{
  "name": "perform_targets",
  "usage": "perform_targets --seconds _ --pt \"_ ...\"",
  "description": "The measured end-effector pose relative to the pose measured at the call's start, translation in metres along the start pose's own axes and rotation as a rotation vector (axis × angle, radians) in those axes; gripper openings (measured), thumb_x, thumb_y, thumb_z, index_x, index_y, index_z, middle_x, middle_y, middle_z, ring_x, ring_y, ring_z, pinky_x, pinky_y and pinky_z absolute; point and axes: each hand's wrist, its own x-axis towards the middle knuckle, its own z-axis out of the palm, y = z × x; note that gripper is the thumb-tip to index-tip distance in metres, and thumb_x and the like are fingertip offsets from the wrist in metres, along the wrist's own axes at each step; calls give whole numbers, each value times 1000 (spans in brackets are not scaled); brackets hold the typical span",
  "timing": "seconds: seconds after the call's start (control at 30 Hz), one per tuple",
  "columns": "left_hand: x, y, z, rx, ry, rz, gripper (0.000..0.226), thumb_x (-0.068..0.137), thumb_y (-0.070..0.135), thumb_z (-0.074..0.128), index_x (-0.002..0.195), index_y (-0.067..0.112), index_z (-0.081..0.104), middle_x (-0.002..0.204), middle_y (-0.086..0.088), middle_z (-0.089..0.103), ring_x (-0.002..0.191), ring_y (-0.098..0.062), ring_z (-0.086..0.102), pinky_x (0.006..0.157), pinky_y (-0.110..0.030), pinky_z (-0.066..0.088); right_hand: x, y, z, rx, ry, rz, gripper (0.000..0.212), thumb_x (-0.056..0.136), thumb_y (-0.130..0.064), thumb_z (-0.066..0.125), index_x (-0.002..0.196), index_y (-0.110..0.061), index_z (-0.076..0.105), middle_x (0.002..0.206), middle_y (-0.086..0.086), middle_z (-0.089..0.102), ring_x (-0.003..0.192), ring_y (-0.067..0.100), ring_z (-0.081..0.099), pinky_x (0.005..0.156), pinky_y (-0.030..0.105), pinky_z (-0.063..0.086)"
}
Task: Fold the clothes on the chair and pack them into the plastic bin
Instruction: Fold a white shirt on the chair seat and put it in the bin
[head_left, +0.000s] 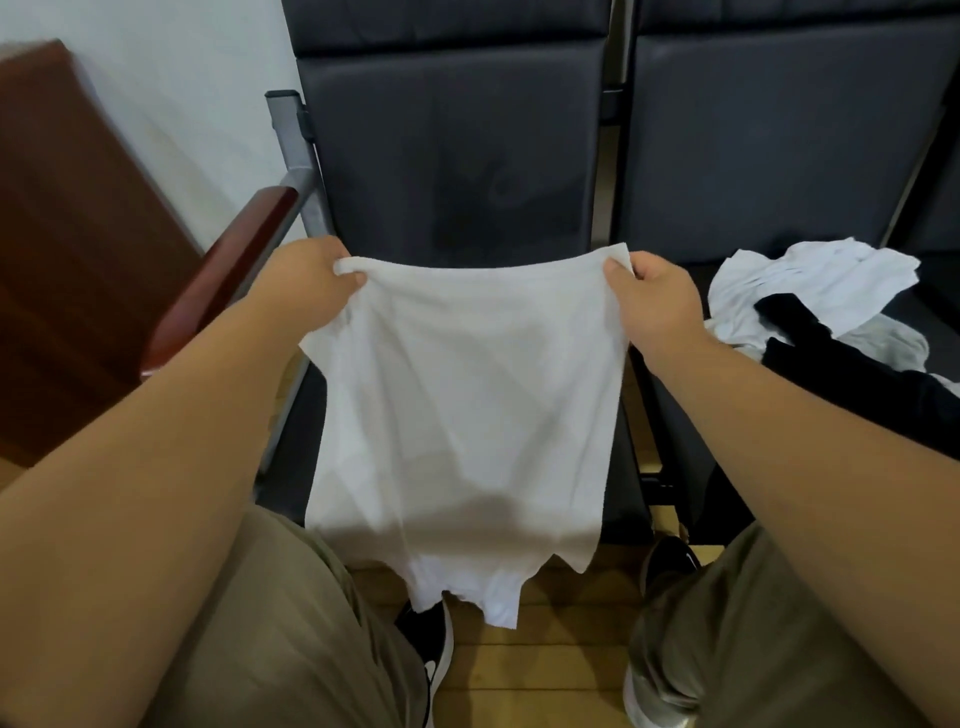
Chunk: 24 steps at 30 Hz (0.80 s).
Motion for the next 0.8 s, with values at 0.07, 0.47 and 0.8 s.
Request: perform_targets --seconds 0.07,0.47,0.8 --pt "18 -1 -1 62 -32 14 31 106 44 56 124 19 59 107 -8 65 93 -30 59 81 -41 47 17 1 4 8 16 20 28 106 -40 58 101 -19 74 96 2 72 86 14 64 77 31 53" --pt "90 -39 101 332 -218 43 38 108 41 53 128 9 58 120 -20 63 110 -41 60 93 -48 51 85 69 74 -295 -75 50 32 107 -43 53 108 -19 74 101 1 71 96 22 67 84 36 54" --pt "97 -47 128 461 -256 75 35 107 39 52 132 14 52 118 -13 59 112 -36 57 93 -47 52 90 100 83 -466 -25 76 30 105 -31 53 79 -18 60 82 2 61 79 23 61 68 31 43"
